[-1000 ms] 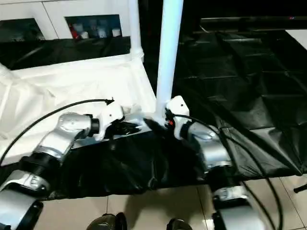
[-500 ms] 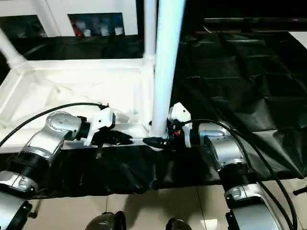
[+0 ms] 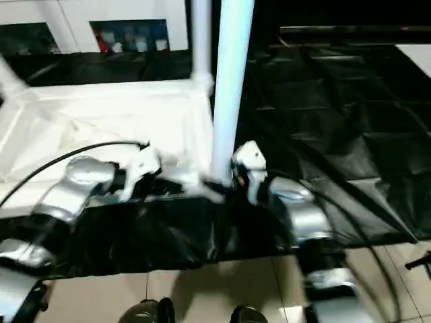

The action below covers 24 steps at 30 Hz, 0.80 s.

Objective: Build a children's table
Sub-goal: Rotate leg to tighten

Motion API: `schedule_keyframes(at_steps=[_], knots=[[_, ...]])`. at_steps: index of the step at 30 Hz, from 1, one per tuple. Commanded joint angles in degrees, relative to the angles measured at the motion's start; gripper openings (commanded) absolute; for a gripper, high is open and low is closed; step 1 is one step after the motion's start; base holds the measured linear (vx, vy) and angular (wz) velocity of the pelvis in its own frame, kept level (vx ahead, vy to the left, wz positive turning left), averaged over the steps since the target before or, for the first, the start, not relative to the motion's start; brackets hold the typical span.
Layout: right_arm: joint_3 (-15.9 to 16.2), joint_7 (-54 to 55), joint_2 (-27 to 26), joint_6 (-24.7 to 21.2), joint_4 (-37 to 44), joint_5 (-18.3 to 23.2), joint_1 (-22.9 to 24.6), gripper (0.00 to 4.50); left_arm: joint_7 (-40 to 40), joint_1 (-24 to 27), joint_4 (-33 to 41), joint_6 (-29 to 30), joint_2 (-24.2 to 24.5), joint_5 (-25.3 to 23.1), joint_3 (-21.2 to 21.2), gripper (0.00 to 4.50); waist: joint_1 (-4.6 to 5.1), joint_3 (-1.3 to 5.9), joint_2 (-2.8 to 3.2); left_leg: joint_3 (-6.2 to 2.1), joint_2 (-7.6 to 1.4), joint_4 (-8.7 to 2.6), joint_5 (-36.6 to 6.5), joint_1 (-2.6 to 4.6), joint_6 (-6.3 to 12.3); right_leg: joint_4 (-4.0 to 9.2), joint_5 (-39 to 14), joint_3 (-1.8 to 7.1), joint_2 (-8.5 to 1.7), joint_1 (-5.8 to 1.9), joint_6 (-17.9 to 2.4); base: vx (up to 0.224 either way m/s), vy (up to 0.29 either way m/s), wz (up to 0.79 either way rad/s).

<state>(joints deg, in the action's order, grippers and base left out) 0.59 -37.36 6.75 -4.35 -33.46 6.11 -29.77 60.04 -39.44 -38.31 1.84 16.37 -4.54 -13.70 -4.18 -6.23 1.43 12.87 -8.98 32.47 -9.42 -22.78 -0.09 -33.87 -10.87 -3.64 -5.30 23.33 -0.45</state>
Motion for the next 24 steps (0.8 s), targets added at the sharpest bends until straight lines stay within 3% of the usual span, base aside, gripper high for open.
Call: schedule_keyframes(at_steps=[1, 8, 10, 11, 14, 17, 20, 21, 24], knots=[[2.2, 6.6, -4.0, -2.5, -3.7, -1.6, 0.2, 2.76, -5.2, -1.0, -1.0, 1.0, -4.2, -0.8, -1.8, 0.00, 0.15, 2.58, 0.19, -3.66, -5.24, -5.34, -23.7, 2.46, -3.42, 5.22, -24.1, 3.46, -5.19, -0.83, -11.5, 0.000, 0.000, 0.00], [1.2, 19.7, -10.3, -0.8, -7.3, -3.8, -2.7, 2.76, -12.2, -2.3, -1.3, 2.9, -10.4, -0.9, -1.4, 0.00, 0.39, 2.76, 0.20, -3.48, -5.11, -5.61, -23.6, 2.62, -3.26, 5.50, -21.1, 3.47, -5.01, -0.95, -11.0, 0.000, 0.000, 0.00], [0.9, 20.9, -11.2, 0.5, -8.1, -4.3, -3.5, 2.76, -12.2, -2.4, -1.4, 2.3, -11.0, -1.2, -1.6, 0.00, 0.49, 3.04, 0.10, -3.24, -5.01, -5.57, -20.8, 2.35, -2.35, 5.17, -16.7, 3.41, -4.83, -1.29, -11.5, 0.000, 0.000, 0.00], [0.8, 20.0, -11.1, 0.7, -8.1, -3.9, -3.6, 3.32, -11.6, -2.3, -1.2, 1.9, -10.7, -1.3, -1.8, 0.00, 0.41, 3.10, 0.06, -3.09, -4.96, -5.42, -19.7, 2.39, -1.66, 5.06, -14.9, 3.42, -4.80, -1.37, -11.8, 0.000, 0.000, 0.00], [0.5, 18.9, -11.0, 1.0, -8.2, -3.3, -3.9, 3.56, -11.0, -2.3, -1.2, 1.3, -10.4, -1.5, -2.0, 0.00, 0.35, 3.23, 0.10, -2.92, -4.88, -5.18, -17.1, 2.14, 0.04, 4.71, -11.5, 3.37, -4.74, -1.68, -12.7, 0.000, 0.000, 0.00], [0.7, 17.1, -7.1, 2.2, -7.5, -4.1, -3.8, 3.89, -7.3, -1.1, -0.2, -0.2, -7.6, -1.1, -2.1, 0.00, 0.37, 3.22, 0.25, -2.88, -4.92, -5.03, -15.7, 2.02, 1.35, 4.55, -10.1, 3.24, -4.69, -1.89, -13.2, 0.000, 0.000, 0.00], [1.0, 13.4, -3.4, 3.0, -8.2, -4.6, -4.3, 3.89, -4.1, -0.2, 1.0, -0.9, -5.5, -0.2, -2.0, 0.00, 0.33, 3.18, 0.56, -2.79, -4.93, -4.88, -14.9, 2.10, 1.86, 4.33, -8.0, 3.25, -4.62, -1.92, -14.0, 0.000, 0.000, 0.00], [1.2, 11.8, -2.4, 3.3, -8.7, -4.7, -4.5, 3.89, -3.2, 0.1, 1.3, -0.9, -5.0, 0.1, -1.9, 0.00, 0.29, 3.19, 0.40, -2.79, -4.93, -4.85, -14.7, 2.13, 1.97, 4.32, -7.7, 3.19, -4.61, -2.05, -14.2, 0.000, 0.000, 0.00], [2.2, 7.9, -0.5, 4.0, -9.0, -5.1, -4.6, 3.89, -1.5, 0.5, 1.7, -1.4, -4.0, 0.7, -1.7, 0.00, 0.41, 3.34, 0.52, -2.63, -4.88, -4.35, -10.8, 1.53, 4.04, 3.51, -2.6, 3.03, -4.52, -2.56, -15.7, 0.000, 0.000, 0.00]])
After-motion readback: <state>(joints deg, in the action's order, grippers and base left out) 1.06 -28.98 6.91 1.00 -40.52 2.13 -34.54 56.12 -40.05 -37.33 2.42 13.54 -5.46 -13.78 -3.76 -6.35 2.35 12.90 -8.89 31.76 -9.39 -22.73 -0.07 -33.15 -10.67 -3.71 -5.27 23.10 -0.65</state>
